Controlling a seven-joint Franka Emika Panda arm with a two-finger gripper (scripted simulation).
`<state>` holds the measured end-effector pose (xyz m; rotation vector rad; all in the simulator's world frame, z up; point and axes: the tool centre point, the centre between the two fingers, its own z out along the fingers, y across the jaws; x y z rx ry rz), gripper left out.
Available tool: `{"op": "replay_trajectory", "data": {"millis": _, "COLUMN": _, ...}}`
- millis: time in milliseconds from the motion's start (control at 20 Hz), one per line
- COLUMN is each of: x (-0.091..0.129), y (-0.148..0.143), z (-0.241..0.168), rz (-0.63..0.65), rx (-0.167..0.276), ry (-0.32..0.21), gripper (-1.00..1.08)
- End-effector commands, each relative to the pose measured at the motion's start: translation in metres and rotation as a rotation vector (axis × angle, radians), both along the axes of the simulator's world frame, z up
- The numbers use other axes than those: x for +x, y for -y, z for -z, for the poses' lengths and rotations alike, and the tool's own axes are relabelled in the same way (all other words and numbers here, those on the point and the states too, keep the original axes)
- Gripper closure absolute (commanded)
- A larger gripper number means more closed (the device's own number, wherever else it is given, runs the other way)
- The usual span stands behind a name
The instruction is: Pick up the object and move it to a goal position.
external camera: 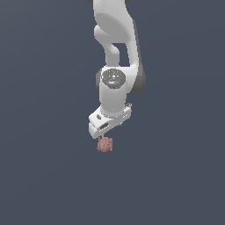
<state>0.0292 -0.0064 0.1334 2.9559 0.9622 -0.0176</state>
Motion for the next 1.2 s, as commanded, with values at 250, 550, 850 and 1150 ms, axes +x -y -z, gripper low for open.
{"op": "replay_trajectory", "data": {"millis": 250, "x": 0.007, "y": 0.006, "z": 0.010, "rz": -0.197, "rx": 0.004, "ry": -0.008, "gripper": -0.92}}
{"op": "replay_trajectory", "data": {"millis": 550, "x": 0.013, "y": 0.012, "z": 0.018, "rz": -0.351, "rx": 0.009, "ry": -0.013, "gripper": -0.92}}
{"op": "replay_trajectory", "data": {"millis": 850, "x": 0.018, "y": 0.017, "z": 0.026, "rz": -0.506, "rx": 0.016, "ry": -0.017, "gripper": -0.92}}
{"op": "replay_trajectory", "data": {"millis": 1150, "x": 0.023, "y": 0.023, "z": 0.034, "rz": -0.658, "rx": 0.022, "ry": -0.018, "gripper": -0.92}}
